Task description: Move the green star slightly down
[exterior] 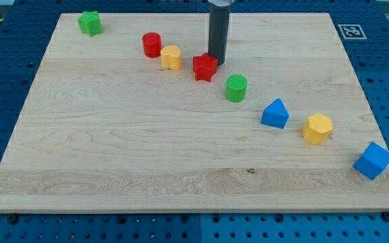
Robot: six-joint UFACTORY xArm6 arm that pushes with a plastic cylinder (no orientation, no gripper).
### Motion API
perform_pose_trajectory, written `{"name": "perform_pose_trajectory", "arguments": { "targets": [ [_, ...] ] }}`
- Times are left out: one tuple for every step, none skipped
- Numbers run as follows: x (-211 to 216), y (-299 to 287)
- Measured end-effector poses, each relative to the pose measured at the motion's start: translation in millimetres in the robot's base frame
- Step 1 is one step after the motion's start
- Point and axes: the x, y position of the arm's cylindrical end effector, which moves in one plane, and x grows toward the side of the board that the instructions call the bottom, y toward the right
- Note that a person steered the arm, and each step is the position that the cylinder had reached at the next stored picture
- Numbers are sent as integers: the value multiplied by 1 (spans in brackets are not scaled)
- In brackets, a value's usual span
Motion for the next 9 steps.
{"name": "perform_pose_trajectory", "arguments": {
  "targets": [
    [-1,0],
    [-45,-6],
    [-87,-52],
    [-103,-121],
    [-122,-182],
    [-148,-216],
    [-149,-217],
    [-150,-232],
    [-150,-254]
  ]
}}
